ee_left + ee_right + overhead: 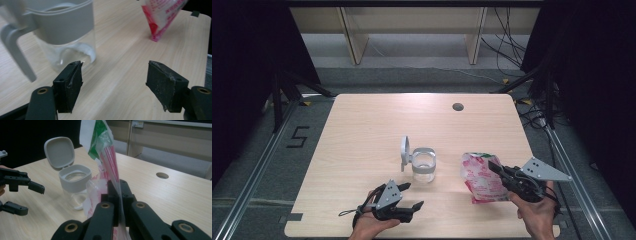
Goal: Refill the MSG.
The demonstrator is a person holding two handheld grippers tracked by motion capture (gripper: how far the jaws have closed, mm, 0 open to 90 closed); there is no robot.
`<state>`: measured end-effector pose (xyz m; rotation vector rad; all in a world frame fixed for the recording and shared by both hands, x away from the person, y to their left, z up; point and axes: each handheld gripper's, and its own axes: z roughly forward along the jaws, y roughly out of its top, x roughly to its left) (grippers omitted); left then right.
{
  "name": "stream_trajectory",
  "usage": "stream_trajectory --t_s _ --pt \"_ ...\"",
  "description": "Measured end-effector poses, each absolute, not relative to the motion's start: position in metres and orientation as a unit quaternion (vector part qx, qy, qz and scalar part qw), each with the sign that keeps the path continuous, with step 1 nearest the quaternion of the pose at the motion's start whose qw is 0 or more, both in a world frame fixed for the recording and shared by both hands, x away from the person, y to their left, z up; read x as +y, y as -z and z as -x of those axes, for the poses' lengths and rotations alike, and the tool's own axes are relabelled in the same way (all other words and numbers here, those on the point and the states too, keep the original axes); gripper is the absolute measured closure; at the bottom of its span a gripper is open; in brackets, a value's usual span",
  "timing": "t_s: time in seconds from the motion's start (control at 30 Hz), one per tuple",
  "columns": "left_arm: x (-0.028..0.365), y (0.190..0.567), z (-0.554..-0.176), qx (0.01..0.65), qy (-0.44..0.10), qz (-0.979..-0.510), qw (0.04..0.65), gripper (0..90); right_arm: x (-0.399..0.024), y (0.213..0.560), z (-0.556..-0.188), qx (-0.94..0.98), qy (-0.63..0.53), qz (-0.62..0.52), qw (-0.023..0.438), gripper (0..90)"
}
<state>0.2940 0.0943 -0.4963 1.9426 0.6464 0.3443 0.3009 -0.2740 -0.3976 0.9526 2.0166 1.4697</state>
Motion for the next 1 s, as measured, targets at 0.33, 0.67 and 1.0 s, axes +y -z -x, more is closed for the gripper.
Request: stream_trajectory --t_s 0.33,0.67,1.0 --pt "0.044 0.496 -0.29 0.223 -0.123 -0.82 0.513 28.1 -0.272 0.391 -0.303 0.738 -0.531 -0.344 0.233 90.0" --pt "-0.017 0.503 -0.299 0.201 -0.119 -0.82 0.522 28.2 -0.262 0.364 -0.306 0.742 -0.538 -0.319 0.24 90.0" --pt "-0.055 0.503 -0.308 0.208 -0.157 -0.809 0.527 28.4 -0.251 0.344 -0.309 0.742 -0.548 -0.303 0.239 90.0"
